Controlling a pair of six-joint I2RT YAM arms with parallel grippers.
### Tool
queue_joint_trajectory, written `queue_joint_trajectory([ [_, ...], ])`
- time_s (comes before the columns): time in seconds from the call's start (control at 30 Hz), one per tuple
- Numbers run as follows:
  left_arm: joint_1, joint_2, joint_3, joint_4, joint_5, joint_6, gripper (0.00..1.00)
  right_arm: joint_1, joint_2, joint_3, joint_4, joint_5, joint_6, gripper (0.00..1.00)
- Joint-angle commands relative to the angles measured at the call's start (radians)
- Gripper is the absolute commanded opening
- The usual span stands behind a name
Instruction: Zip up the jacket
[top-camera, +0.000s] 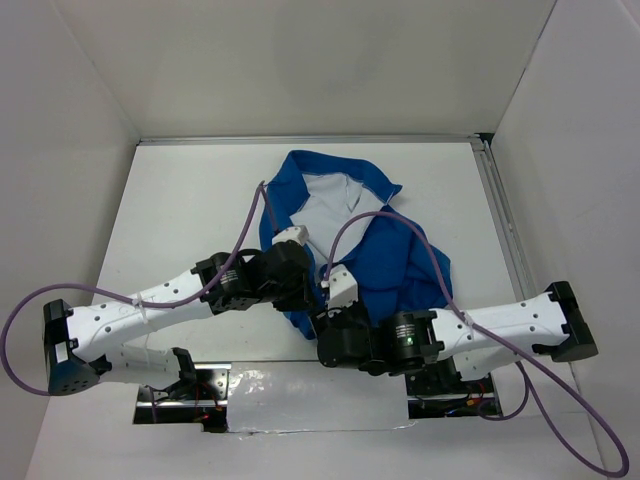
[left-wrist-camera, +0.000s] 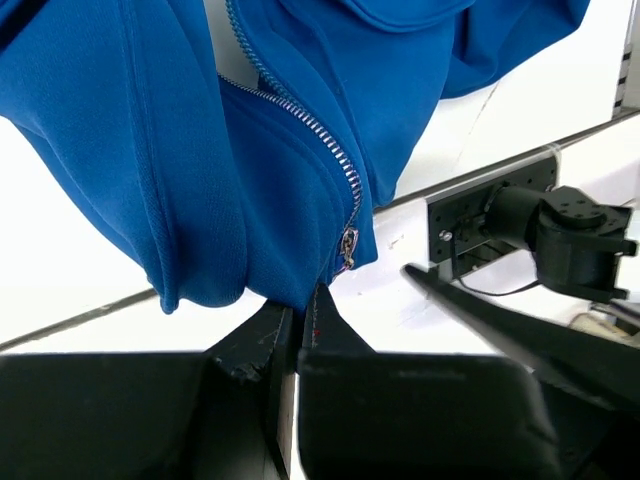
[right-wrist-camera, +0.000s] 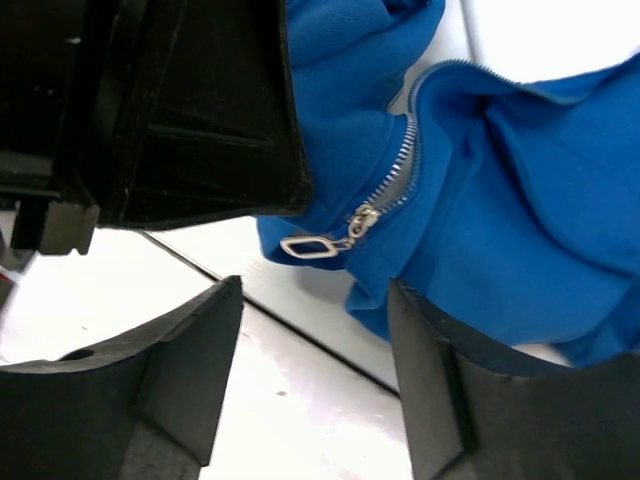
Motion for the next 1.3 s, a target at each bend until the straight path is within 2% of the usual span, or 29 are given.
queue_joint_trajectory([
  [0.0, 0.001, -0.030, 0.045, 0.021, 0.018, -0.038, 0.00, 0.010, 0.010, 0.014, 0.031, 0.053, 0.154, 0.65],
  [0.1, 0.001, -0.034, 0.045, 0.028, 0.028, -0.043, 0.00, 0.010, 0.021, 0.009, 0.035, 0.049, 0.221, 0.60],
  [0.33, 0.001, -0.074, 0.010, 0.073, 0.057, -0.051, 0.00, 0.013, 0.018, -0.043, 0.045, 0.090, 0.399, 0.54],
  [0.6, 0.001, -0.083, -0.013, 0.102, 0.076, -0.043, 0.00, -0.011, 0.003, -0.078, 0.081, 0.081, 0.450, 0.48],
  [0.87, 0.002, -0.068, -0.018, 0.122, 0.100, -0.026, 0.00, -0.021, 0.012, -0.045, 0.141, 0.110, 0.385, 0.47],
  [1.03, 0.001, -0.063, -0.018, 0.125, 0.097, -0.035, 0.00, -0.038, 0.042, -0.029, 0.192, 0.061, 0.319, 0.49],
  [1.17, 0.001, -0.068, -0.022, 0.134, 0.105, -0.028, 0.00, -0.039, 0.050, -0.016, 0.183, 0.073, 0.353, 0.49],
  [1.27, 0.002, -0.079, -0.028, 0.142, 0.114, -0.023, 0.00, -0.045, 0.059, 0.003, 0.088, 0.118, 0.451, 0.47],
])
